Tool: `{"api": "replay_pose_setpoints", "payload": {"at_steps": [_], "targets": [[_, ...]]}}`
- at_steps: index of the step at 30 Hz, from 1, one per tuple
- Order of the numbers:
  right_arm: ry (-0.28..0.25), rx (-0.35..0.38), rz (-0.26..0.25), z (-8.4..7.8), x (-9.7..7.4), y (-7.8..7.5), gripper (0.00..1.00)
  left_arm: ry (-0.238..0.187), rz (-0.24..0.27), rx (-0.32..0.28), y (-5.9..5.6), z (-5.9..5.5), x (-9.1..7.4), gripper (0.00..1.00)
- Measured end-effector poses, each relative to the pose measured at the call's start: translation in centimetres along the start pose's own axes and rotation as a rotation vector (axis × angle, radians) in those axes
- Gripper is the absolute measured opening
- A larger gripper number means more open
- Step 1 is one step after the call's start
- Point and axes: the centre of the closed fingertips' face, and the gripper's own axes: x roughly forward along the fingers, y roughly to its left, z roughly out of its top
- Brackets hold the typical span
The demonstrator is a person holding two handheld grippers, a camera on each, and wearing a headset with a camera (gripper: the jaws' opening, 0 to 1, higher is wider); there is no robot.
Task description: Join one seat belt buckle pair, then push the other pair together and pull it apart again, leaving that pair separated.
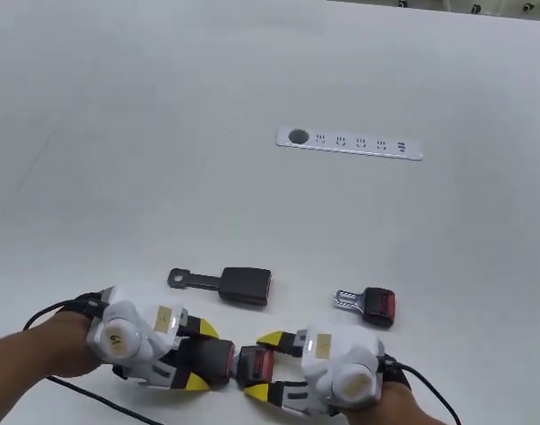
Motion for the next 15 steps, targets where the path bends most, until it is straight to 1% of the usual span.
{"api": "replay_pose_setpoints", "payload": {"at_steps": [4,11,15], "targets": [[-0.005,0.000,-0.005,0.00,-0.03,0.02,0.34,-0.007,-0.001,-0.002,-0.01,-0.05,0.02,0.36],[-0.012,0.011,-0.007,-0.05,-0.12,0.00,0.34,-0.017,0.001,-0.010,-0.11,0.24,-0.04,0.36],[-0.012,0.013,-0.009,-0.04,-0.11,0.00,0.34,-0.022,0.006,-0.015,-0.04,0.13,-0.06,0.36]]}}
